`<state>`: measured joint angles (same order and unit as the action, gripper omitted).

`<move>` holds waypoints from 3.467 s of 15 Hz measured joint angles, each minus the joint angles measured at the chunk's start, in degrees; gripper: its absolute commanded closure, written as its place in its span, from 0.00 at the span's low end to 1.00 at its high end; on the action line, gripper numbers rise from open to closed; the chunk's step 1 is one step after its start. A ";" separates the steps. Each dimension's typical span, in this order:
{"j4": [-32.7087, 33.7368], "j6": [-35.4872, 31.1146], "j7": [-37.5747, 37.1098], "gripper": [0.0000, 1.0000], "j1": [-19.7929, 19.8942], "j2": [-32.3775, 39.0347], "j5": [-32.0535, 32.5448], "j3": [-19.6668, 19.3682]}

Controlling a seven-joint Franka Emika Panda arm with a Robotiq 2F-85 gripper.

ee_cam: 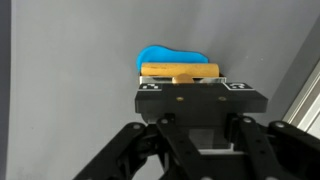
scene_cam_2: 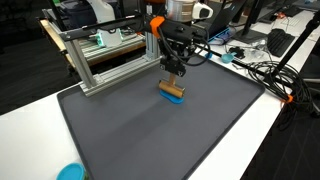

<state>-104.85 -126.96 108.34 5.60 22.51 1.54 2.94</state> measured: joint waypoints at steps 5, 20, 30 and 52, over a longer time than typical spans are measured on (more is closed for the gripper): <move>-0.02 -0.09 0.45 0.78 0.02 0.39 0.00 0.00; -0.67 1.93 5.12 0.78 1.68 1.00 -9.62 2.13; -0.48 1.56 9.02 0.78 4.34 -2.94 -12.16 1.24; 0.90 0.97 1.42 0.78 3.91 1.44 -9.56 -1.09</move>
<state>-103.95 -125.99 109.76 9.51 23.95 -8.02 1.86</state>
